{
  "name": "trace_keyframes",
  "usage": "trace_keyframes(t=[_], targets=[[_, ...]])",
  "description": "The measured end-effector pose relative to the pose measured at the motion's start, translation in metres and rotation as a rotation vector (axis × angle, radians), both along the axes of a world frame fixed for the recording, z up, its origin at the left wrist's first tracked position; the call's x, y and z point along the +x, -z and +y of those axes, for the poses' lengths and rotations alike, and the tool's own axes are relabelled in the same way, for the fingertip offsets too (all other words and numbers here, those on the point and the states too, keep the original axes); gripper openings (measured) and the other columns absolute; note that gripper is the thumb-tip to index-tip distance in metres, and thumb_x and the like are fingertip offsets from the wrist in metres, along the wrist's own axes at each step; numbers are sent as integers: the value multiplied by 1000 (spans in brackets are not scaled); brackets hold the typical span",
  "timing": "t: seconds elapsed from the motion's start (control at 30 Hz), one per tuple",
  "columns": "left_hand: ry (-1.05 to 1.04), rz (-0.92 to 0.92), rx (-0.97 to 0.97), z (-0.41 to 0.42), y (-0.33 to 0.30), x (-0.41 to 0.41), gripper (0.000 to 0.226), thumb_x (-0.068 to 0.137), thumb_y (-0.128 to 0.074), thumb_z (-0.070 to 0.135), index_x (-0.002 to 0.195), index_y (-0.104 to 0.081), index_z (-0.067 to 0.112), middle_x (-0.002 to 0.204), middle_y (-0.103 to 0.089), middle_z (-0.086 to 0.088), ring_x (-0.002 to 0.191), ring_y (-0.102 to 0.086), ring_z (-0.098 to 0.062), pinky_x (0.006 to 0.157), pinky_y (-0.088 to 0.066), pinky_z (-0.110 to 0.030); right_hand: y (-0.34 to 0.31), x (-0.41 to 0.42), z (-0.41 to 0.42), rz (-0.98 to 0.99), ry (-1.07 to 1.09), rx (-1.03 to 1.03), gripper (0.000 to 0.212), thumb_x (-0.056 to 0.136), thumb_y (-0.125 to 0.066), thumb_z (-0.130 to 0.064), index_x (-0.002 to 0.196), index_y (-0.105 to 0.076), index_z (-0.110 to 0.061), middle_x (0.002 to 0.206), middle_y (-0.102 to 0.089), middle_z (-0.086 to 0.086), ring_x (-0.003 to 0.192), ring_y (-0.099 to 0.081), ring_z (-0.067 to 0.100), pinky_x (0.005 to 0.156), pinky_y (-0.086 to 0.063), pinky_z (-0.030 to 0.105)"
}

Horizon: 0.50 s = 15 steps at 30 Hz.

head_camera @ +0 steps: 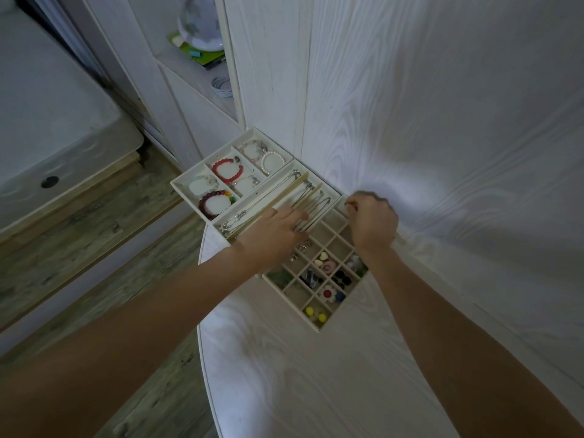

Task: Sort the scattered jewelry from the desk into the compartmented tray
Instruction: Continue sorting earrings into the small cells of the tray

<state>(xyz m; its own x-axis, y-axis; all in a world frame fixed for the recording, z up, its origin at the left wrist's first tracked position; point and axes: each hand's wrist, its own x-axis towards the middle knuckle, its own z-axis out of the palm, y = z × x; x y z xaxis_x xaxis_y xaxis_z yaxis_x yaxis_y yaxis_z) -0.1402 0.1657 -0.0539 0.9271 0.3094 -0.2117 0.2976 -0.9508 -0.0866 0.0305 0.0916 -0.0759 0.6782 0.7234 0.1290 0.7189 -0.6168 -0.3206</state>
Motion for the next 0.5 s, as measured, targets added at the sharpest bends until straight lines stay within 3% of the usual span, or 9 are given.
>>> trace_keyframes(t=[0.07, 0.2, 0.27, 0.37, 0.5], targets=[[3, -6, 0, -1, 0, 0, 46, 95, -47, 18, 139, -43, 27, 148, -26, -5, 137, -21, -23, 112, -22, -38, 5, 2, 1, -51, -19, -66, 27, 90, -51, -6, 66, -55, -18, 59, -51, -2, 50, -43, 11, 44, -19, 17], [-2, -18, -22, -3, 1, -2, 45, 94, -46, 15, 137, -46, 25, 141, -32, -3, 131, -26, -19, 105, -27, -34, 9, 7, 1, 18, -109, -59, 26, 93, -51, -10, 75, -69, -12, 69, -67, 4, 59, -61, 19, 52, -41, 21], [-7, -31, -30, -4, 2, -3, 44, 93, -47, 16, 136, -47, 26, 140, -32, -3, 130, -27, -19, 103, -28, -33, 7, 9, -4, 45, -142, 1, 26, 95, -49, -11, 81, -70, -7, 72, -67, 7, 61, -61, 21, 59, -51, 28], [-22, -36, -24, -7, 2, -2, 44, 93, -48, 18, 136, -46, 24, 139, -34, -4, 128, -30, -19, 100, -30, -32, 5, 10, -15, 19, -168, 61, 24, 95, -48, -11, 84, -68, -4, 74, -65, 9, 63, -58, 20, 64, -54, 33], [-43, -46, -23, -10, 3, 1, 45, 92, -48, 17, 137, -44, 21, 139, -34, -5, 126, -31, -20, 100, -30, -32, 6, 7, -22, 2, -251, -68, 22, 93, -49, -6, 101, -70, -3, 99, -65, 12, 89, -58, 23, 75, -51, 32]])
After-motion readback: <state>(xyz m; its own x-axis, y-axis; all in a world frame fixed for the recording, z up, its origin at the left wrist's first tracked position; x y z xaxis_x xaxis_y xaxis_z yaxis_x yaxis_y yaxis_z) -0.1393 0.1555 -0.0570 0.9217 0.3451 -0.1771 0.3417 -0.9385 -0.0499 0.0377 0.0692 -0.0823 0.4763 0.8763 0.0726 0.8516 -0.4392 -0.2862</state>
